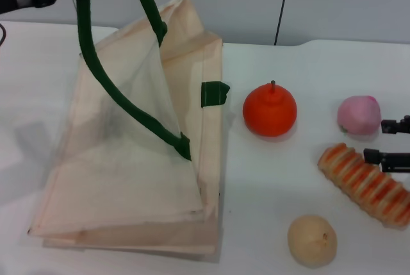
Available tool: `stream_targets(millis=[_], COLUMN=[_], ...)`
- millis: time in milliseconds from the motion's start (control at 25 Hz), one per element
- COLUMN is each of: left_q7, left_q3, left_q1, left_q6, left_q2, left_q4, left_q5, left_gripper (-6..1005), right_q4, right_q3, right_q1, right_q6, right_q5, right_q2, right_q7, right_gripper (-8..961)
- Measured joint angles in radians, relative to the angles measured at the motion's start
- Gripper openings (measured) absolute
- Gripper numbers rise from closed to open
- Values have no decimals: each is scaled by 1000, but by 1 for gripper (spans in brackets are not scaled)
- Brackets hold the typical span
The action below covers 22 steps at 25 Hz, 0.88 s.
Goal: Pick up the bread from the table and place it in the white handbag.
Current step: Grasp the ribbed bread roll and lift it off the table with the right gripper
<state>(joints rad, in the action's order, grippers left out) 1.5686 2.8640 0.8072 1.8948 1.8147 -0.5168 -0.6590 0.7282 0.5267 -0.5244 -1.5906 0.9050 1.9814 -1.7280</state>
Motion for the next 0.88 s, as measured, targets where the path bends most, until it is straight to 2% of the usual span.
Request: stream_targets(millis=[240, 880], left_q7=[1, 1], left_q3=[0, 0], left_q1=[11, 36], left_q6=[1, 3], left_q2=[-2, -3], left_q4=[0, 0], left_q5=[0, 4], left_gripper=[118, 120], right_q4=[1, -14], right_q3=[1, 5], right_q1=[-7, -38], right_q6=[-12, 80], right_q5=[-59, -174], right_q2=[2, 32], right_q7=[10, 32], right_gripper=[889, 890])
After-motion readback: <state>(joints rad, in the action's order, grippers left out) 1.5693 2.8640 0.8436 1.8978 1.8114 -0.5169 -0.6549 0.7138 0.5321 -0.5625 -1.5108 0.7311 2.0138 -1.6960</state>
